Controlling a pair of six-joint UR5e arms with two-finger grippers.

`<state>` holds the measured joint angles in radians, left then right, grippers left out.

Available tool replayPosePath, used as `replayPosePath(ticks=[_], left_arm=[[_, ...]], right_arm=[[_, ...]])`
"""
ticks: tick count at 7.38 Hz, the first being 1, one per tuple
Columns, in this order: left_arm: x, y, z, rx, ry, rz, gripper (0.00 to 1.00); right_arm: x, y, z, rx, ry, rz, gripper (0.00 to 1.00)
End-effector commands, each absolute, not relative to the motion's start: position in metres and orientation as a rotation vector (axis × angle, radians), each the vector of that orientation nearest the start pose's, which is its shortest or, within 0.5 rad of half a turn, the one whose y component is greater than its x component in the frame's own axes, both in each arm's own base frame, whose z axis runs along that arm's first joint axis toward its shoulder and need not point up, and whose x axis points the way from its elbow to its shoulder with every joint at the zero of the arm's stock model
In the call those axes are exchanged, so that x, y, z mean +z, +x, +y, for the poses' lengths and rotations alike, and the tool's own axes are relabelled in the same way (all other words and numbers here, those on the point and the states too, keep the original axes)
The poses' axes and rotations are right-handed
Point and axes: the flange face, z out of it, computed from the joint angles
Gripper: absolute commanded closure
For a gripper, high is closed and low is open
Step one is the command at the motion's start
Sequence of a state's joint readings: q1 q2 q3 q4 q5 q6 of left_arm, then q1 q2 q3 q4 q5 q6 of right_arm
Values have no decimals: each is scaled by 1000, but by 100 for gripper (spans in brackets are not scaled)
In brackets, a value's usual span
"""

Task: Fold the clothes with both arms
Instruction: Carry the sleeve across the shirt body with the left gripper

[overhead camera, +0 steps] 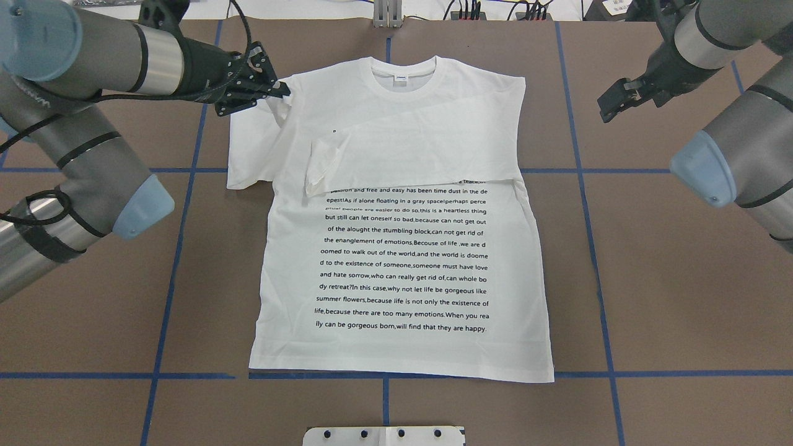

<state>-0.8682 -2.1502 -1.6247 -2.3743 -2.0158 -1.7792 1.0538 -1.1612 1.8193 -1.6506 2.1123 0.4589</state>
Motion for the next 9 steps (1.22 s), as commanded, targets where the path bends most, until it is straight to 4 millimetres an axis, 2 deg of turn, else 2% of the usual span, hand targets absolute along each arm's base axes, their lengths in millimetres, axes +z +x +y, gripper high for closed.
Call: replayPosePath(ticks=[1, 3, 5, 6, 7, 9], left_arm=[[124, 376, -563, -642, 83, 1502, 100], [95, 418, -562, -648, 98, 1513, 100], [84, 489, -524, -565, 109, 1503, 100], [88, 525, -494, -499, 132, 1487, 100], [97, 552, -479, -468, 138, 1462, 100], [115, 587, -461, -389, 140, 1414, 100]], right_arm=[[329, -230, -571, -212, 252, -730, 0], [329, -230, -571, -212, 252, -730, 0], [328, -230, -570, -211, 254, -731, 0], [329, -230, -570, -211, 253, -731, 0], [330, -230, -570, -210, 251, -730, 0], [331, -230, -570, -210, 249, -729, 0]])
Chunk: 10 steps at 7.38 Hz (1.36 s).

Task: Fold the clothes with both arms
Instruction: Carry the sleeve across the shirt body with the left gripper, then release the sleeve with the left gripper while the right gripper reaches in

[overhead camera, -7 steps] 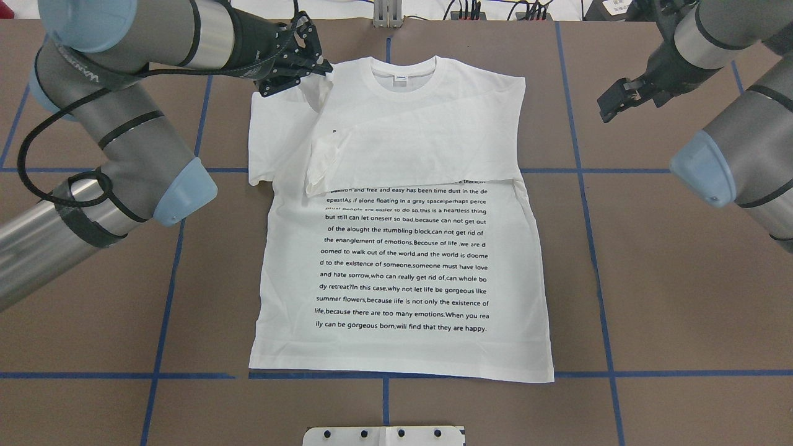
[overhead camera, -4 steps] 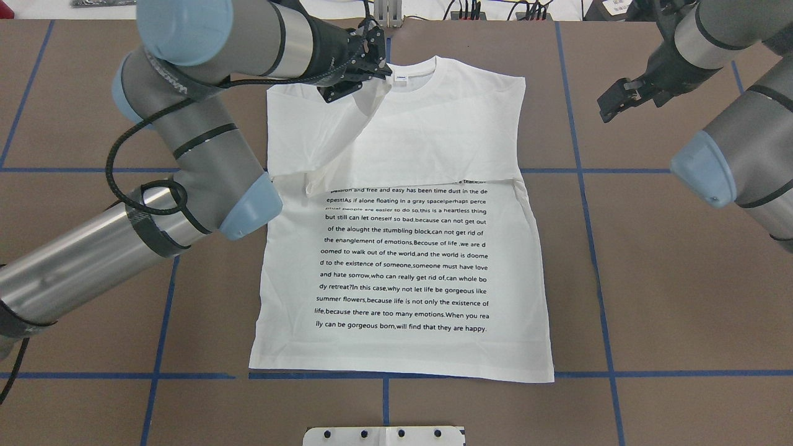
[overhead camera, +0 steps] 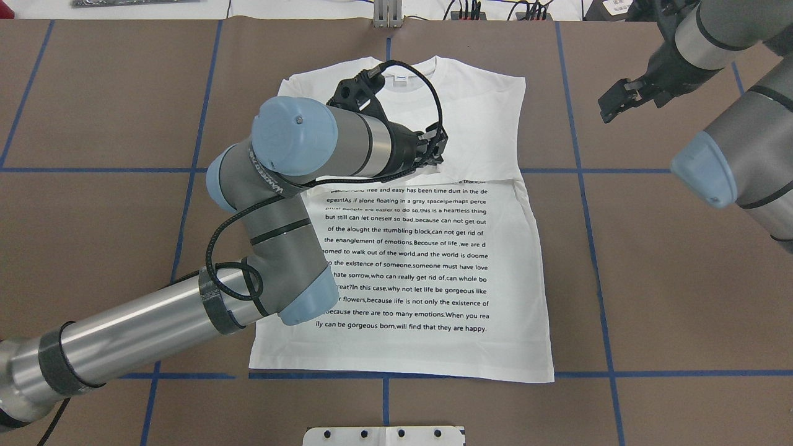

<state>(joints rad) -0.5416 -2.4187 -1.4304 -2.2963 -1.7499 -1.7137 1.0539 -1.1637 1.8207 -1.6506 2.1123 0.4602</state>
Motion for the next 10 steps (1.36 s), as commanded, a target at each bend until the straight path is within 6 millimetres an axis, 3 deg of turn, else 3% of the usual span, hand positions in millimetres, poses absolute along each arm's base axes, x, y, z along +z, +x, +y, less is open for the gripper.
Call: replayPosePath(ticks=[1, 2, 4, 5, 6, 8, 10], left_arm=[[119, 591, -463, -367, 159, 1407, 57], [124, 594, -464, -351, 170, 1408, 1], [119, 588, -460, -268, 212, 1404, 0], [133, 579, -456, -204, 177, 1387, 0], [152, 551, -462, -153, 183, 1351, 0], [176, 468, -467, -18, 239, 1214, 0], [208, 385, -491, 137, 303, 1121, 0]], right_arm=[[333, -230, -571, -208, 247, -726, 0], [332, -232, -571, -210, 247, -727, 0], [326, -238, -570, -194, 240, -736, 0], [312, -266, -564, -172, 219, -753, 0], [294, -293, -565, -143, 210, -762, 0], [261, -352, -568, -84, 211, -744, 0], [219, -436, -576, -23, 205, -706, 0]])
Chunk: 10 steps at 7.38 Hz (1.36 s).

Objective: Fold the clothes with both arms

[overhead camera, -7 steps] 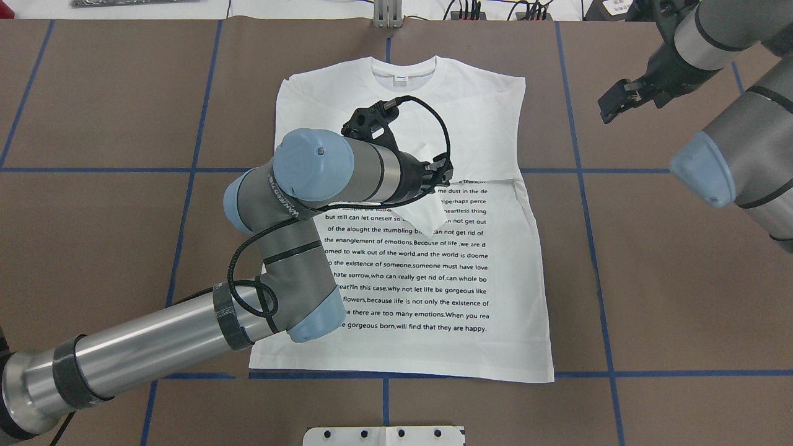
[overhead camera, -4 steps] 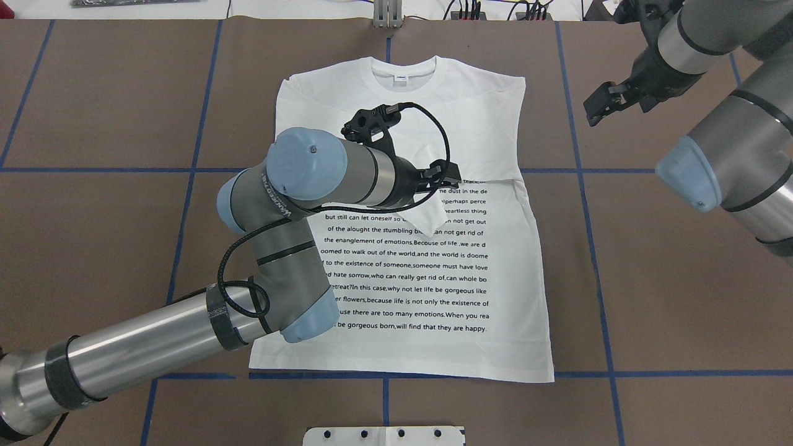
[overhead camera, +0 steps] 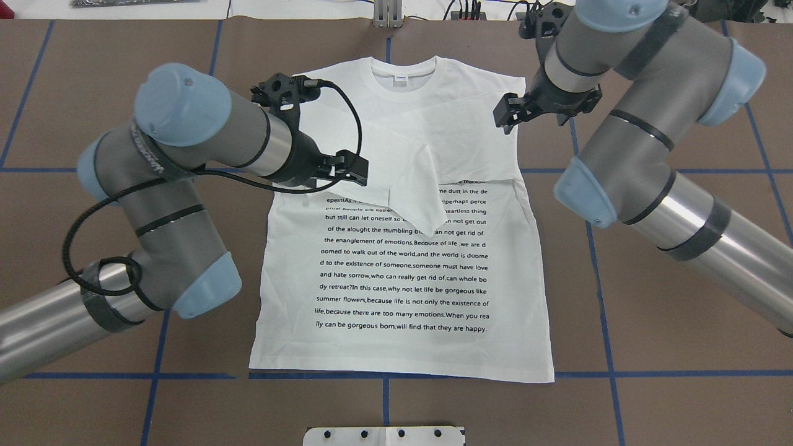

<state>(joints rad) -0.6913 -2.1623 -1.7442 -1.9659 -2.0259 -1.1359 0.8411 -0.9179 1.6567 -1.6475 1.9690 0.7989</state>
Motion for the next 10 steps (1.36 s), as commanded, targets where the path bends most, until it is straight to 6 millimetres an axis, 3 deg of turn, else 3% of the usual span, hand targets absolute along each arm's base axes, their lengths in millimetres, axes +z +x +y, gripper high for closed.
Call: replayPosePath(ticks=[1, 3, 4, 6, 7, 10], left_arm=[[226, 355, -504, 198, 316, 1114, 0], [240, 340, -508, 214, 321, 1103, 0], [239, 340, -508, 213, 321, 1104, 0], [237, 339, -506, 215, 326, 1107, 0], [237, 338, -506, 216, 327, 1108, 0], [237, 338, -506, 215, 328, 1107, 0]], right_arm=[[201, -475, -576, 5, 216, -675, 0], [183, -547, -575, 44, 234, -682, 0], [185, -569, -566, 48, 253, -656, 0], [190, -592, -561, 45, 288, -602, 0], [189, -602, -571, 56, 299, -564, 0], [222, -613, -582, 54, 337, -453, 0]])
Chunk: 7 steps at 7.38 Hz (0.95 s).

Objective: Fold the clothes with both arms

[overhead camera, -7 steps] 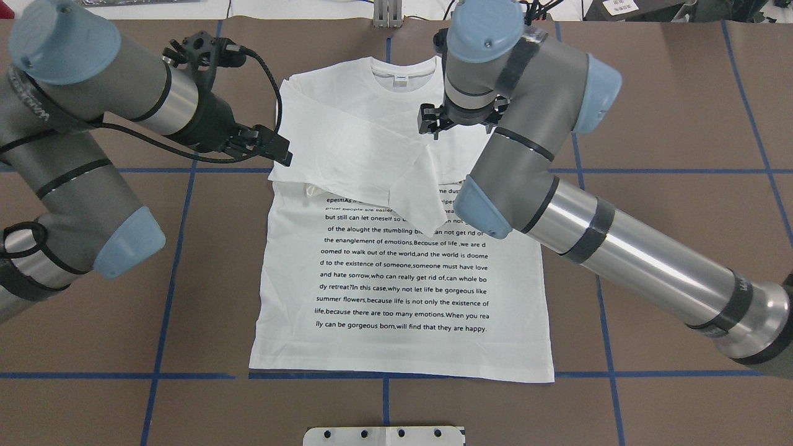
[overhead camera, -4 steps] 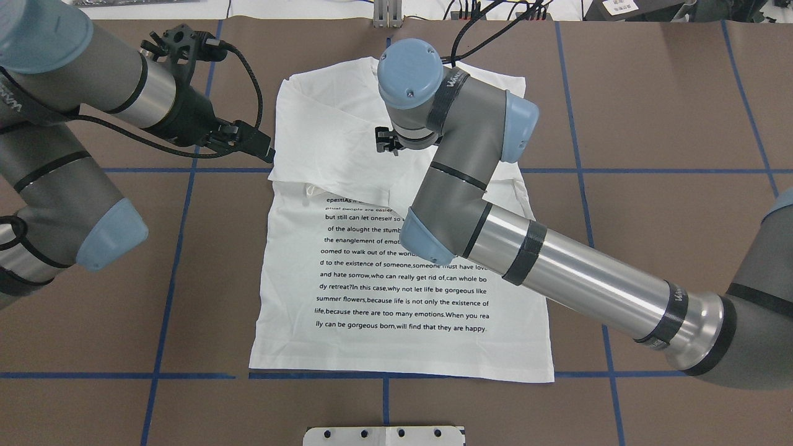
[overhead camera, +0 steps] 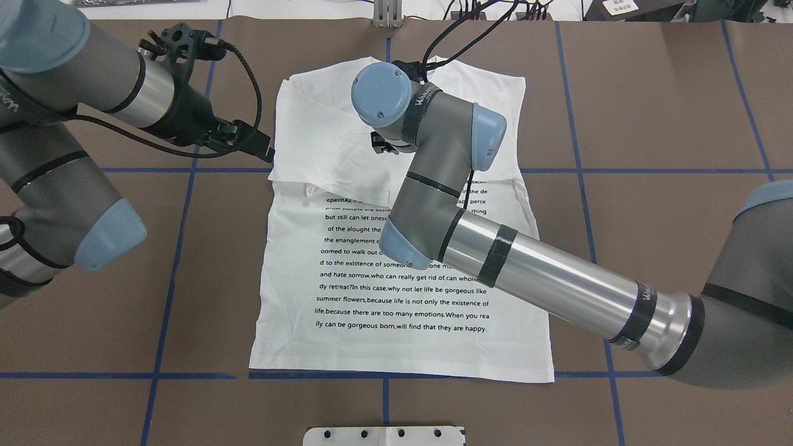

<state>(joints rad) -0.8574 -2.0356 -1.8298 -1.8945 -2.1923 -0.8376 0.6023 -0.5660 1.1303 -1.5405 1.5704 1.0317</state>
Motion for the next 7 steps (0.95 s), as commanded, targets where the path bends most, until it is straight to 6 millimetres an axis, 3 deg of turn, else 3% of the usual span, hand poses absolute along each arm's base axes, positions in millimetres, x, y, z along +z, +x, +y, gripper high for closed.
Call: replayPosePath(ticks=[1, 7], left_arm=[[237, 338, -506, 215, 329, 1108, 0], [239, 341, -505, 219, 325, 1107, 0]], right_arm=[[222, -615, -580, 50, 359, -436, 0], [230, -620, -581, 72, 394, -395, 0]])
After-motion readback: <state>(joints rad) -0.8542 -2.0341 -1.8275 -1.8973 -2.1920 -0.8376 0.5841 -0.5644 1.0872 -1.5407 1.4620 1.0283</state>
